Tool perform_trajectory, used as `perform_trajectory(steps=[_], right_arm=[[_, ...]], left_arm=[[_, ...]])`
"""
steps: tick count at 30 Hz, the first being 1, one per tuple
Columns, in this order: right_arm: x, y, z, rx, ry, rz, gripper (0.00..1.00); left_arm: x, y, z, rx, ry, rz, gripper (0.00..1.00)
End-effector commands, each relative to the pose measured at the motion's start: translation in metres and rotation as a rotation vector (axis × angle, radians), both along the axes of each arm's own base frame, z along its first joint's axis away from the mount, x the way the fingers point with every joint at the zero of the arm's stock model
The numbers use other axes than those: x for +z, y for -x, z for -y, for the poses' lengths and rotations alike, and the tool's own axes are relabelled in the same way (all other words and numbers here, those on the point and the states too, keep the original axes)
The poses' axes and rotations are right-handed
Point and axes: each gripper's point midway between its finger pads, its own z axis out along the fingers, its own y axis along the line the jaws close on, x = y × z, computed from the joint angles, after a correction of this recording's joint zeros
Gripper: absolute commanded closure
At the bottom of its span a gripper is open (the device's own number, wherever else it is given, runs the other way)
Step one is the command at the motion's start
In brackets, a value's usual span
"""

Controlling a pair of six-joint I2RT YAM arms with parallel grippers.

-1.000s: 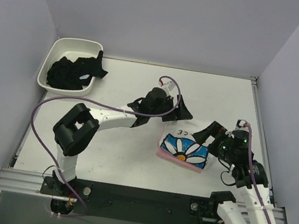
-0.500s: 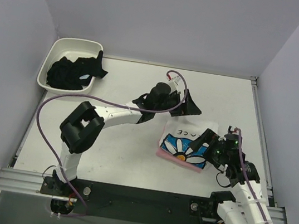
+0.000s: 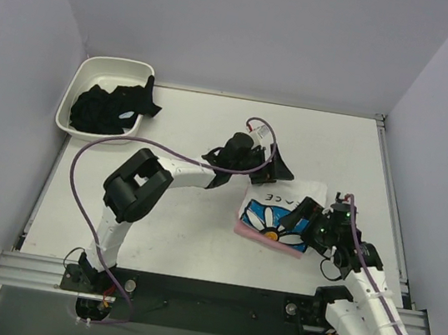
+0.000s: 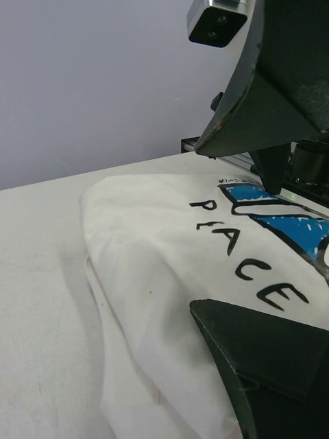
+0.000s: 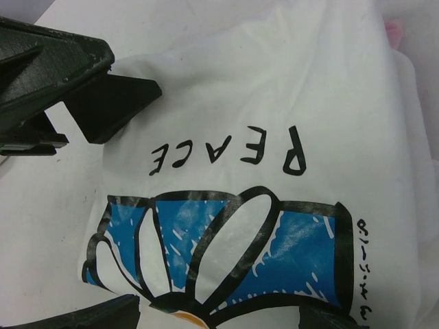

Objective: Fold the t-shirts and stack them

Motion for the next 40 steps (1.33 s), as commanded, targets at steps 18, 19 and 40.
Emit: perform_trajectory(steps=[18, 19, 40], right_arm=[[-0.001, 0.015, 0.011, 0.019, 0.078, 0.011, 0.0], [0.007, 0.013, 0.012, 0.017, 0.083, 0.027, 0.0], [0.192, -0.023, 0.015, -0.008, 0.185, 0.36, 0.0]], left_arm=[[-0.028, -0.053, -0.07, 0.1, -0.027, 0.027, 0.06], [-0.022, -0.052, -0.072, 0.103, -0.038, 0.031, 0.06], [0.135, 0.048, -0.262, 0.451, -0.422, 0.28, 0.06]])
